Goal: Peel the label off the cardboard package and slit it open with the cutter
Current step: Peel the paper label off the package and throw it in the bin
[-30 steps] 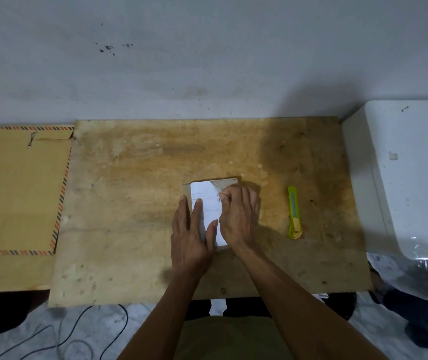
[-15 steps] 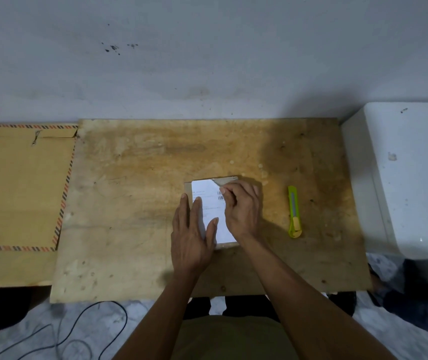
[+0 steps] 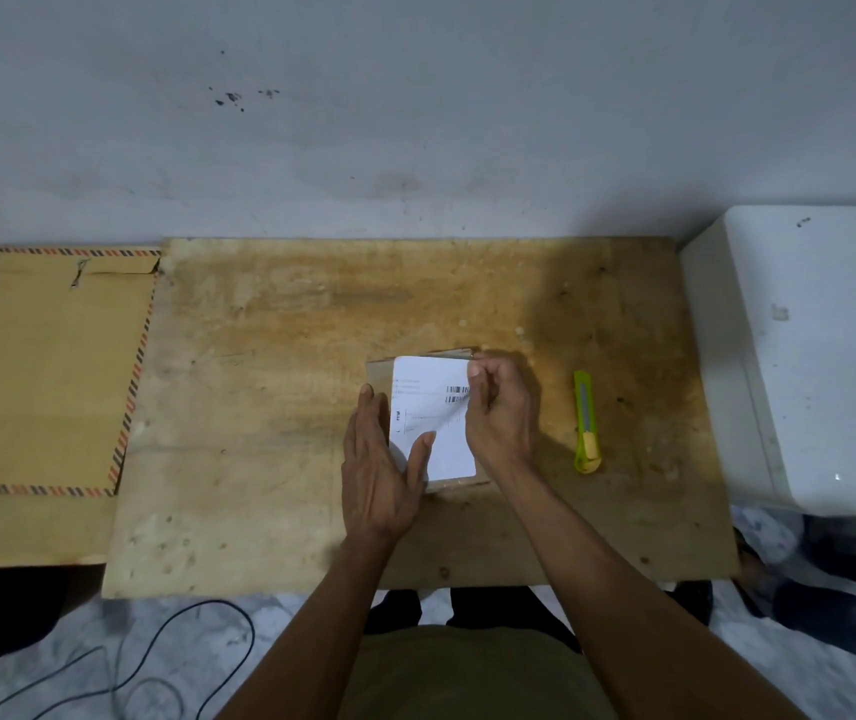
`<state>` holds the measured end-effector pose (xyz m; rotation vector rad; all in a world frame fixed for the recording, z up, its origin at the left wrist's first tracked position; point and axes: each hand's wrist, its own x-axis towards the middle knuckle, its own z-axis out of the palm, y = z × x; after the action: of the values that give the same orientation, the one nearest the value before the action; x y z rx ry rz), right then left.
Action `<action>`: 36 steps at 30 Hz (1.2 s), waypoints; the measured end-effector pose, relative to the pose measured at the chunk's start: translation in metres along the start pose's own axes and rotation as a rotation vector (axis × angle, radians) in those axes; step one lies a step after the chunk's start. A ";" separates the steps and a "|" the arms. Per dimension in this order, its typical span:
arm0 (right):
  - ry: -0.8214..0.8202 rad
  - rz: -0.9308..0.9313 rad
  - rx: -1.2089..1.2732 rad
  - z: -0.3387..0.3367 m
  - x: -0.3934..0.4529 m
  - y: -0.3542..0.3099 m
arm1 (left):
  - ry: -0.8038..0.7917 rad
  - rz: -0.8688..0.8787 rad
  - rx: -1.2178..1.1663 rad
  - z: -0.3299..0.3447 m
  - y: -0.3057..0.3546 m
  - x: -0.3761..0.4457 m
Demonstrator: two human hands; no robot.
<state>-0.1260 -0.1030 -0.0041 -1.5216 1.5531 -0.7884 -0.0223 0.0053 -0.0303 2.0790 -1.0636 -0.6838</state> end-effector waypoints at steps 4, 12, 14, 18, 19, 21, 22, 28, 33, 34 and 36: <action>0.008 0.005 0.042 -0.003 0.002 0.001 | 0.001 -0.018 0.016 -0.001 0.002 -0.001; -0.193 -0.291 -0.166 -0.021 0.005 0.000 | -0.042 -0.020 0.026 -0.004 0.000 -0.001; -0.265 -0.308 -0.230 -0.027 0.006 0.003 | -0.046 -0.030 0.024 -0.004 0.000 -0.001; -0.370 -0.359 -0.243 -0.037 0.010 0.012 | -0.033 -0.023 0.011 -0.005 0.002 -0.002; -0.363 -0.358 -0.236 -0.038 0.011 0.013 | -0.030 -0.023 0.005 -0.006 0.003 -0.002; -0.377 -0.292 -0.215 -0.039 0.011 0.015 | -0.033 -0.022 0.001 -0.006 0.003 -0.003; -0.402 -0.243 -0.210 -0.038 0.010 0.015 | -0.037 -0.023 0.001 -0.006 0.003 -0.003; -0.436 -0.038 -0.068 -0.037 0.002 0.017 | -0.099 -0.021 0.031 -0.008 -0.003 -0.008; -0.310 0.035 -0.092 -0.043 0.016 0.016 | -0.113 0.035 0.072 -0.009 -0.011 -0.008; -0.297 0.012 -0.138 -0.046 0.019 0.019 | -0.107 0.049 0.084 -0.008 -0.011 -0.009; -0.285 -0.016 -0.184 -0.050 0.022 0.022 | -0.093 0.057 0.097 -0.007 -0.011 -0.009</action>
<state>-0.1788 -0.1286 -0.0017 -1.6985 1.4302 -0.4225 -0.0165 0.0199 -0.0336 2.1071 -1.2255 -0.7188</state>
